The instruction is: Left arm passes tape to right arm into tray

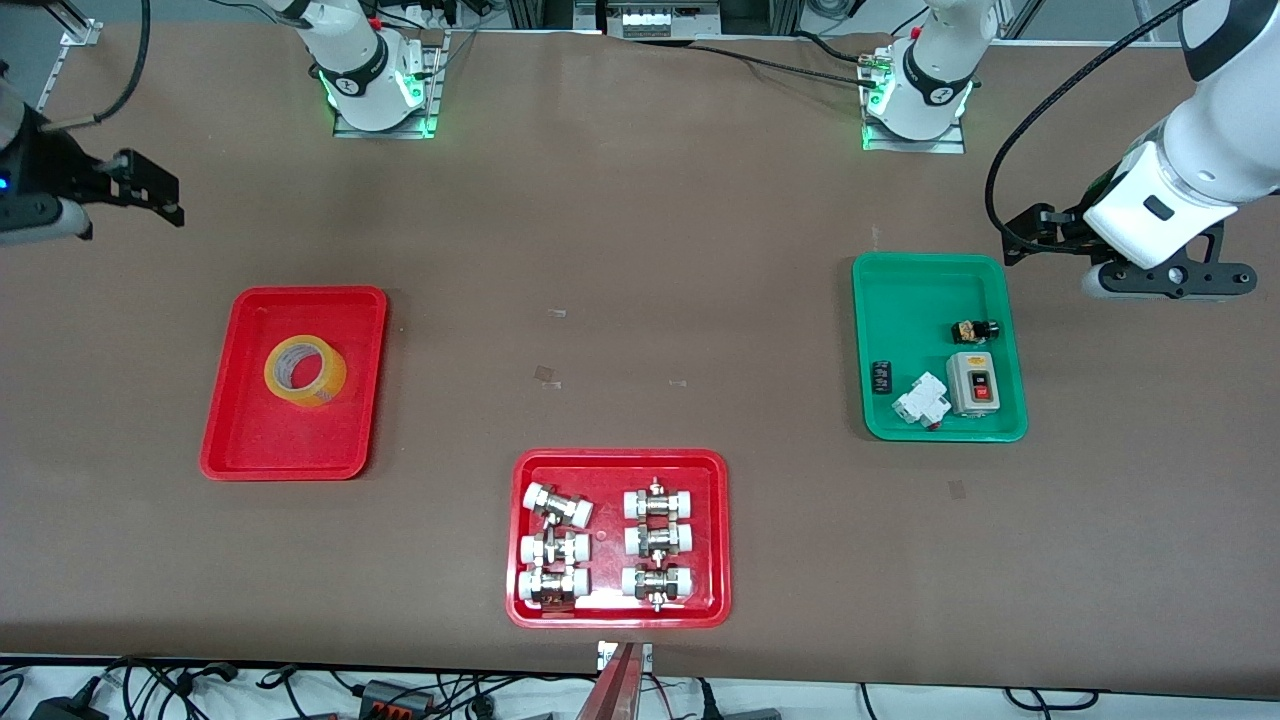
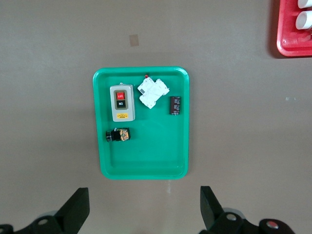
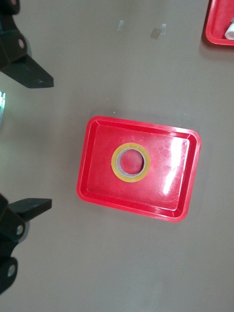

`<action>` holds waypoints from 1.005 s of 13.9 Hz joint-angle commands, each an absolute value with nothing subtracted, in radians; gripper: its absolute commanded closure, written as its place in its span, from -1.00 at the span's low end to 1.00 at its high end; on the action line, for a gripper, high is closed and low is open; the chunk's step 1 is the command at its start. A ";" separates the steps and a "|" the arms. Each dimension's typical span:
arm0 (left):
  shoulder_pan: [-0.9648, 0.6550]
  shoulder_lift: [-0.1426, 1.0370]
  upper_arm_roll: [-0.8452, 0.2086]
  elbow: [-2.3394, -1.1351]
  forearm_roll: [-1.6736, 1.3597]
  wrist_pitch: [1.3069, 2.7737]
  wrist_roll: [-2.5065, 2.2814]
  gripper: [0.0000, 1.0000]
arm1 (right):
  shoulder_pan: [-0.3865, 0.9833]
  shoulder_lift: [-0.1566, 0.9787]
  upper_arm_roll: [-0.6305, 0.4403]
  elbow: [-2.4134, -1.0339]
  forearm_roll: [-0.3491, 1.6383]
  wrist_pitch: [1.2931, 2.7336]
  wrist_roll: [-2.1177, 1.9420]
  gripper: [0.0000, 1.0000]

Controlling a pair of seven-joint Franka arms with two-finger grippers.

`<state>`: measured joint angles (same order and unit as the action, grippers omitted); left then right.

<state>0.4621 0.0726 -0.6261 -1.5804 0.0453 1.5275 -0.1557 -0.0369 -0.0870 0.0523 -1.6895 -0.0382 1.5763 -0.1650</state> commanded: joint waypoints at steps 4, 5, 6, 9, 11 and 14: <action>0.468 0.051 -0.621 -1.597 0.031 1.537 -0.126 -1.00 | -0.034 -0.086 0.054 -1.660 -0.022 1.557 0.170 -1.00; 0.468 0.051 -0.621 -1.597 0.031 1.537 -0.126 -1.00 | -0.031 -0.084 0.054 -1.658 -0.014 1.563 0.182 -1.00; 0.468 0.051 -0.621 -1.597 0.031 1.537 -0.126 -1.00 | -0.025 -0.080 0.054 -1.637 -0.002 1.559 0.184 -1.00; 0.468 0.052 -0.621 -1.597 0.031 1.537 -0.126 -1.00 | -0.017 -0.051 0.054 -1.598 -0.002 1.557 0.180 -1.00; 0.468 0.052 -0.620 -1.597 0.031 1.537 -0.126 -1.00 | -0.017 -0.052 0.054 -1.601 0.000 1.555 0.181 -1.00; 0.469 0.052 -0.620 -1.597 0.031 1.539 -0.126 -1.00 | -0.017 -0.052 0.054 -1.598 -0.002 1.522 0.147 -1.00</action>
<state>0.4622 0.0726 -0.6254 -1.5805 0.0453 1.5275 -0.1511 -0.0217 -0.0603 0.0537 -1.6262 -0.0125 1.5541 0.1571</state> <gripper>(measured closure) 0.000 0.000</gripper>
